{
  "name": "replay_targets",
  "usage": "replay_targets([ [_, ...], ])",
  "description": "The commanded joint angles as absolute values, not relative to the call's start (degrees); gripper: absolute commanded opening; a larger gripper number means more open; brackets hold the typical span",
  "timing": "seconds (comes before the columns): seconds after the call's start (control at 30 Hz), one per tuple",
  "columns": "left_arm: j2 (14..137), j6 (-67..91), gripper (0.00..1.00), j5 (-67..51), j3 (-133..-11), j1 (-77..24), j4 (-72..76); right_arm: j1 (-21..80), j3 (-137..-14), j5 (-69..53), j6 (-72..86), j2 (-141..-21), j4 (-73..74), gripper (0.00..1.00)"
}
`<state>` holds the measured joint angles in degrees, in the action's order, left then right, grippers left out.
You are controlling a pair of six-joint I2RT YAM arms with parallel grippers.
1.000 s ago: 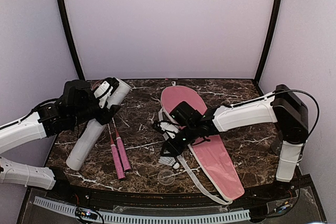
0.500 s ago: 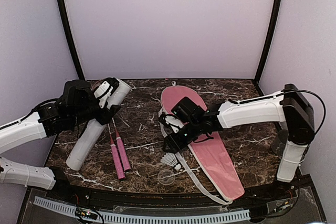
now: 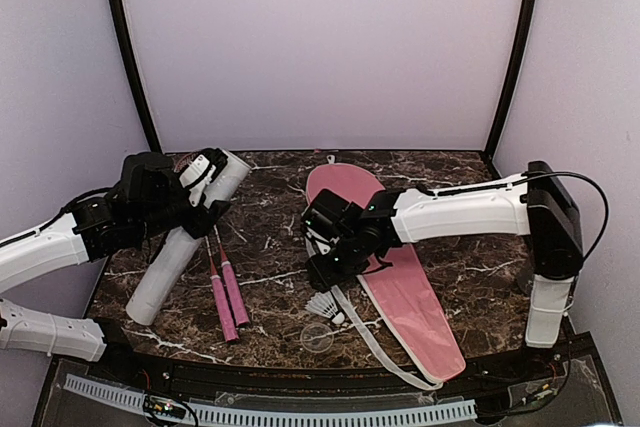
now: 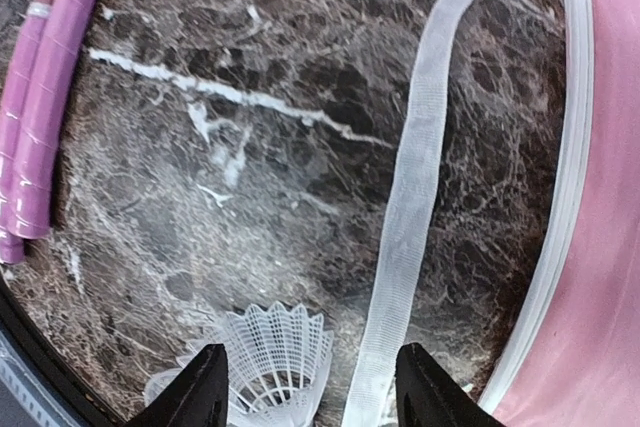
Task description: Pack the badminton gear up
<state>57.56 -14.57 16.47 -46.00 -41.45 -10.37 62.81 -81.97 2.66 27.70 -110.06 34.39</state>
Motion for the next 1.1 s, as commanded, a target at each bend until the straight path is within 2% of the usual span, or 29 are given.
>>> replay_targets([
  [0.0,57.0,-14.7,0.59,16.2,-46.9,-41.3,-9.7,64.0,-83.7,6.3,29.9,-110.8,41.2,0.57],
  [0.47,57.1,-14.7,0.60,15.7,-46.9,-41.2,-9.7,66.0,-79.9,6.6,34.0,-106.0,47.5,0.41],
  [1.07,57.5,-14.7,0.60,15.7,-46.9,-41.3,-9.8,67.7,-75.3,6.4,39.2,-99.8,55.4,0.32],
])
